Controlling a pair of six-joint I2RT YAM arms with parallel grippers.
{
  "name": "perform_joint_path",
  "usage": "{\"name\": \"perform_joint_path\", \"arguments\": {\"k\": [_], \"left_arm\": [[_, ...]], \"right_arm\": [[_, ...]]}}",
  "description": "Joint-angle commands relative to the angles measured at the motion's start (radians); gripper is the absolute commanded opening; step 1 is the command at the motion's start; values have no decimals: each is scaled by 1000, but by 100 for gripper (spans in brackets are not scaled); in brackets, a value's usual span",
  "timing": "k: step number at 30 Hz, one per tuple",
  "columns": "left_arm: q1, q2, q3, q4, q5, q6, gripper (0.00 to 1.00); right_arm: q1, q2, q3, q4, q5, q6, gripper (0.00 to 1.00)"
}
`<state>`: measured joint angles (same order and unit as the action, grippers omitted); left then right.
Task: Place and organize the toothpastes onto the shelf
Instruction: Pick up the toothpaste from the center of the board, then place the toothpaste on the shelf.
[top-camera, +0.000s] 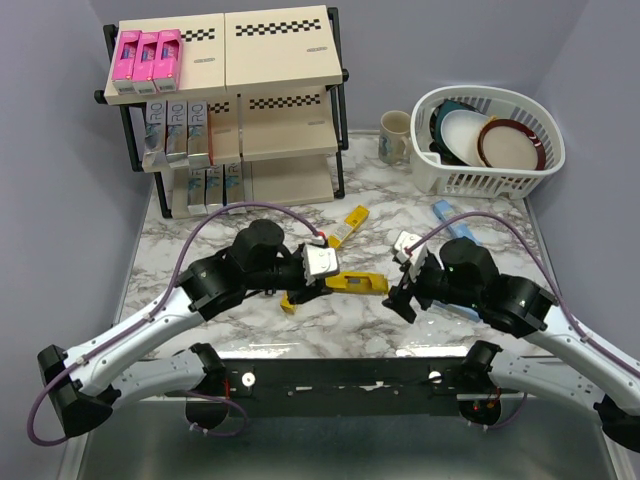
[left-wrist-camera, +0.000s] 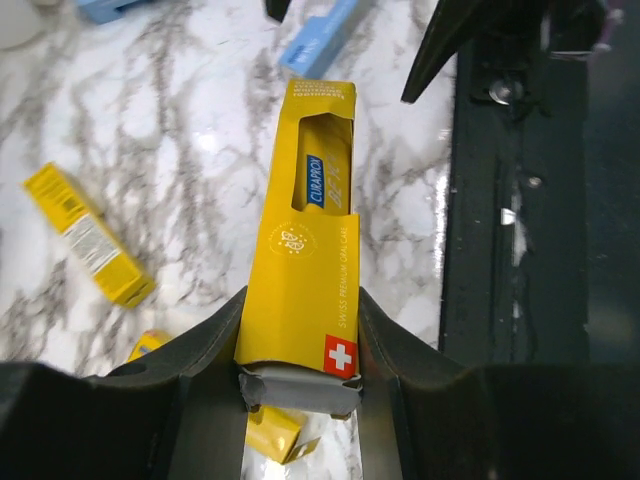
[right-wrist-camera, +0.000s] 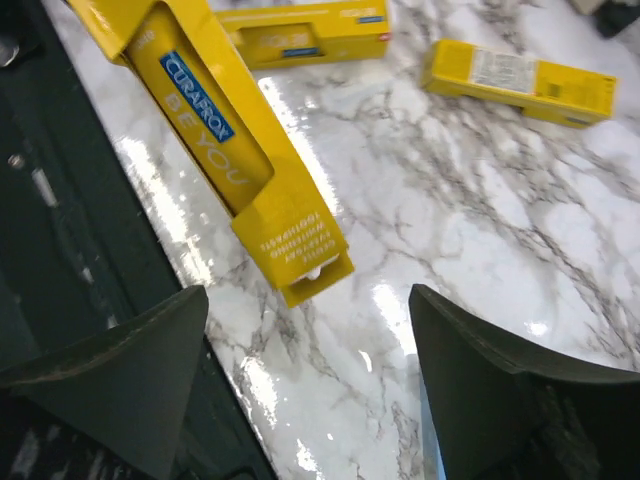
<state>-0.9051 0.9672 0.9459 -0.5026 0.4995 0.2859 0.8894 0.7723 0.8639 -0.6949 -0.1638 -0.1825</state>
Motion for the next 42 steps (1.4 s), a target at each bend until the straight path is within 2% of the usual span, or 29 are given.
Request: {"name": "perform_joint_path", "arguments": {"k": [1,5,6,8,13,15,20,25,31,35,42], "left_arm": [[-5,-73,4,116,-324,-93,30],[-3,-107,42,153,-491,-137,30],[-3,-108,56,151,-528,-143,30],[-3,-110,102,151,-608,-171,30],[-3,-85,247,139,-708,-186,34],[-3,-44,318,109,-763,-212,34],[-5,92,603,65,-846,-266,33],[-3,270,880,27,-981,-217,33],[8,488,1098,84,-1193,-128,33],[58,628,1232,114,-1242,-117,33],[144,824,1462,105,-1240,-171,33]], "right_arm": [[2,-54,-25,78,315,107,93],[2,-91,-37,101,460,161,95],[2,-100,-40,107,536,179,96],[3,-129,-54,113,613,236,100],[2,-165,-95,115,782,333,100],[2,-165,-109,118,794,342,100],[2,-151,-112,121,788,342,100],[2,-139,-117,115,785,350,100],[2,-137,-123,104,770,354,100],[2,-136,-123,104,758,353,100],[2,-122,-126,106,733,354,100]]}}
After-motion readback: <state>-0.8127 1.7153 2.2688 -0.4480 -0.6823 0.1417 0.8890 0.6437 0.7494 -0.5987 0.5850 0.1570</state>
